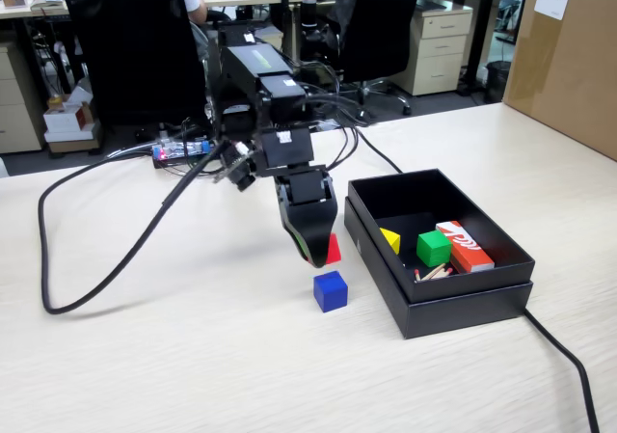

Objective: Put the red cube on top of the blue cube

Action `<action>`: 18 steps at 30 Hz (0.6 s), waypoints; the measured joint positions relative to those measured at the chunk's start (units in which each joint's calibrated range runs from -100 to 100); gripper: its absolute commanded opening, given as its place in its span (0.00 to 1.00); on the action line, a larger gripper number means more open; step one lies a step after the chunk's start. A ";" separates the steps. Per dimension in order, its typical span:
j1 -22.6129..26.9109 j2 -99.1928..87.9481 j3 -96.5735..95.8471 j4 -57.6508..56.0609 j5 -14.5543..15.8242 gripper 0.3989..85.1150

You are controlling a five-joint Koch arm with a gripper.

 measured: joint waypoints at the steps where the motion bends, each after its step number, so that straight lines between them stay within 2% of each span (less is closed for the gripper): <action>1: 0.00 0.26 0.00 0.00 0.10 0.00; 18: 0.44 3.88 0.00 0.00 0.29 0.01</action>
